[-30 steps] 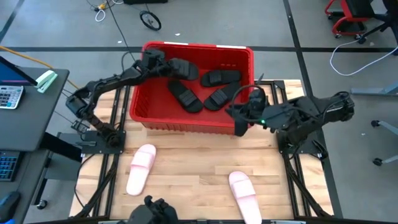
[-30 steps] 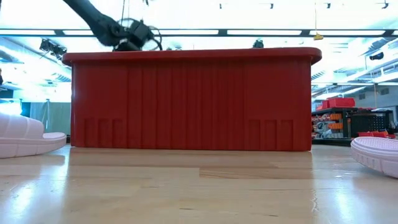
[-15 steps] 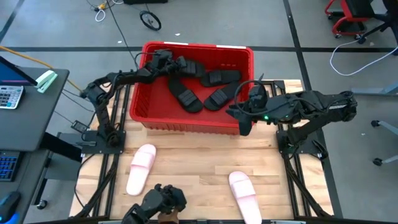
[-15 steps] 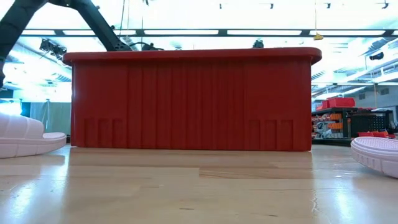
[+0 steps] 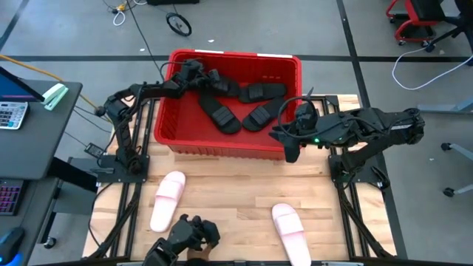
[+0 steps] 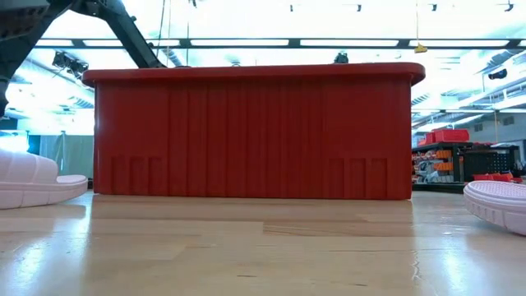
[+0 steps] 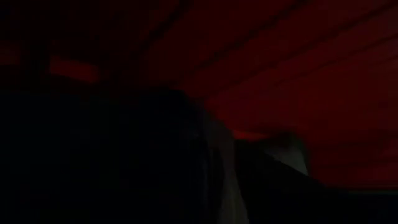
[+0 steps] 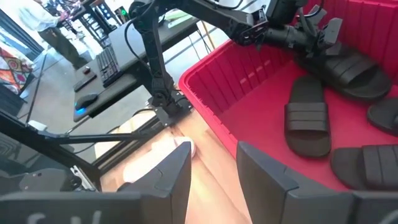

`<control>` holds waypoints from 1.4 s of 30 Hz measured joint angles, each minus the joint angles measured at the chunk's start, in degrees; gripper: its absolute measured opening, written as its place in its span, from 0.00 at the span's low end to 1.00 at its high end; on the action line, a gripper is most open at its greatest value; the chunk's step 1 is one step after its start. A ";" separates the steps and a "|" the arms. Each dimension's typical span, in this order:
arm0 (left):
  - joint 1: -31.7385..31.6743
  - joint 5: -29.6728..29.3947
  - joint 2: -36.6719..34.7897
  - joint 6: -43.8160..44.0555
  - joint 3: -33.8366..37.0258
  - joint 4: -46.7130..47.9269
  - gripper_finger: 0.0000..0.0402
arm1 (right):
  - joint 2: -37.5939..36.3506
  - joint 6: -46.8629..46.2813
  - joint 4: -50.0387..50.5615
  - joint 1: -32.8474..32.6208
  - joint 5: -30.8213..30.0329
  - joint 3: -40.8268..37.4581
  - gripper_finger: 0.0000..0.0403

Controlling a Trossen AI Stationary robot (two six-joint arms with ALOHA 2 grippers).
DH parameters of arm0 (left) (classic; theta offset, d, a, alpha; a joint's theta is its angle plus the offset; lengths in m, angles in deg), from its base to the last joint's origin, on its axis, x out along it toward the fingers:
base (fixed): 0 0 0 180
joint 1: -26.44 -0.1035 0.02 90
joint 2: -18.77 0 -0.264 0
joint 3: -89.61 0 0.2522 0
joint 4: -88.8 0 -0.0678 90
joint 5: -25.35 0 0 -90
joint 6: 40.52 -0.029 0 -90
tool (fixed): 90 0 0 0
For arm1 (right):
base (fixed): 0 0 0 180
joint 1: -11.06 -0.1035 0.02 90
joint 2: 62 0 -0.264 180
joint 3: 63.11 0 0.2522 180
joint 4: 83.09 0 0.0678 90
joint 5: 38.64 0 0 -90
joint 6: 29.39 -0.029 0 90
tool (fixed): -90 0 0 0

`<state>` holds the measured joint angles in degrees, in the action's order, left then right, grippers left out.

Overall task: Pick and place slides into bin
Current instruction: Put the black slide into the red bin, then adjust the black slide in the red bin

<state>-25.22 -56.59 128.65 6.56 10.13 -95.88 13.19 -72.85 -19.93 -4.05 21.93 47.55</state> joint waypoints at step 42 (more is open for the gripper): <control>-2.78 25.36 -4.77 10.48 -0.02 -4.84 0.54 | 0.04 -1.81 0.78 -4.22 1.01 0.00 0.33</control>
<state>-27.99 -31.24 123.88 17.04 10.11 -100.72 13.24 -74.66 -19.16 -8.27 22.94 47.55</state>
